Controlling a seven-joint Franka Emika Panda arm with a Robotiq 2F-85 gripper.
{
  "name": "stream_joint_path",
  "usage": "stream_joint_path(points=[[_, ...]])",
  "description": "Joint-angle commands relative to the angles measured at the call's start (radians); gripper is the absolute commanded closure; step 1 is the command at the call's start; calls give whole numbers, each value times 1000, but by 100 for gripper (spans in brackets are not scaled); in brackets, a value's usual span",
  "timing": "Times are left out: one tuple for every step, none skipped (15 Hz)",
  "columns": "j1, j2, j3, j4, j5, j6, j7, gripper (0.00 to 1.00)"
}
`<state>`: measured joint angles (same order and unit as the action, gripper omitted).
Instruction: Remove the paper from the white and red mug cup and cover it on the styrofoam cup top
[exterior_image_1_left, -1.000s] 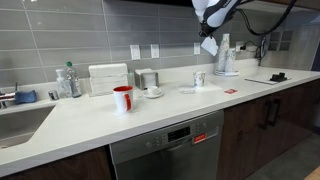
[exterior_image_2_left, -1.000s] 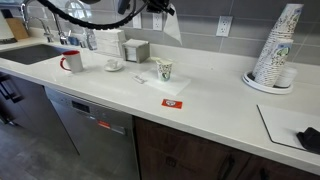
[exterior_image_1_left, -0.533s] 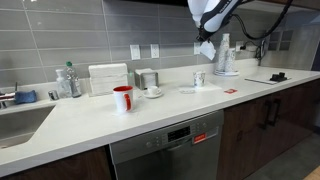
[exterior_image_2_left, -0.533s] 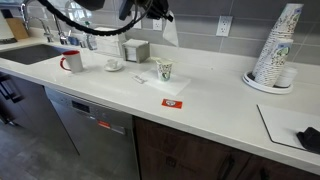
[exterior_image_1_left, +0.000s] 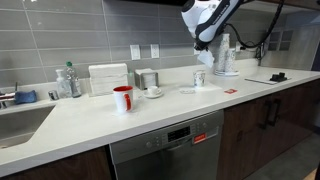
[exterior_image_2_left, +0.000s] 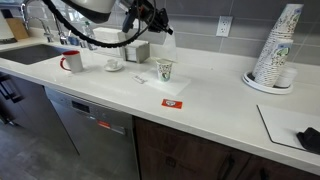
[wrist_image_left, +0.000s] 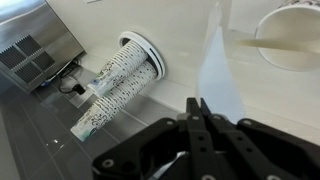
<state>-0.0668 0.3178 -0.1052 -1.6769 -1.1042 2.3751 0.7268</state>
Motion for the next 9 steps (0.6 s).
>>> stream_joint_path(points=[[34,39,-18,38,-40,-64,17,100],[38,44,-16,41,-39,-80,10,100],[42,49,-14,45,-40,-98,4,100],[45,53,-10,47,-29,-116,-9,100],[47,58,-7,49,-22,-132,-18,100],[49,63,-4,52,-16,-146,-27,100],[53,69,-4,56,-18,-157,-30,100],[55,75,-3,59,-17,-163,-31,100],[58,81,-2,64,-17,-172,-33,100]])
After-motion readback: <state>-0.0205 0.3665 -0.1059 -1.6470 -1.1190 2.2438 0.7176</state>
